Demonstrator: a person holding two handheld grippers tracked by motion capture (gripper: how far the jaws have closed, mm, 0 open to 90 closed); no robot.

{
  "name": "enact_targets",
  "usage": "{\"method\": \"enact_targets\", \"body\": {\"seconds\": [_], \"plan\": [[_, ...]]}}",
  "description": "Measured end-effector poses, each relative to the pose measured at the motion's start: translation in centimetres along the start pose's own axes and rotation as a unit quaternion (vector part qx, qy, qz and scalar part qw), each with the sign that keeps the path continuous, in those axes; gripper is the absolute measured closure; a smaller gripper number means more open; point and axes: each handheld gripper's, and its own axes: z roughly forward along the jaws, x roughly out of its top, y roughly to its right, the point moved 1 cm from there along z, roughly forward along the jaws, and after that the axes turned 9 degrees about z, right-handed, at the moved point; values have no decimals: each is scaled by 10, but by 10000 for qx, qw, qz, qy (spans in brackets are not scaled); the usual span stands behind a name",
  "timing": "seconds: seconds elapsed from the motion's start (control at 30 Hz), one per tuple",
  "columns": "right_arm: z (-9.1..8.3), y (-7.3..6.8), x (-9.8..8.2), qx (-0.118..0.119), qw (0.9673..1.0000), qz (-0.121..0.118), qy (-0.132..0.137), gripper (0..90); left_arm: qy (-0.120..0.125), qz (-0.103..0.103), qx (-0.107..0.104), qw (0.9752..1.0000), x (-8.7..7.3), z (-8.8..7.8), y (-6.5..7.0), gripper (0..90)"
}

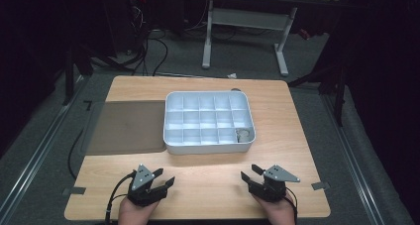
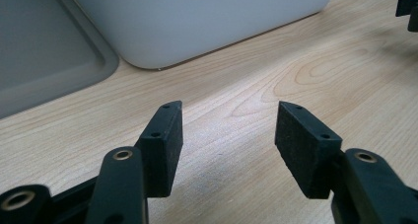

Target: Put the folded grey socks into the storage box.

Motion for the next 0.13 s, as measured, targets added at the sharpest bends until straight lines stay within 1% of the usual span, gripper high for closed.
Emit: {"method": "enact_targets", "body": {"seconds": [0.13], "plan": [[2,1,-1,9,10000,41,-45,466,13,-9,-26,10000,0,-1,-1,445]]}}
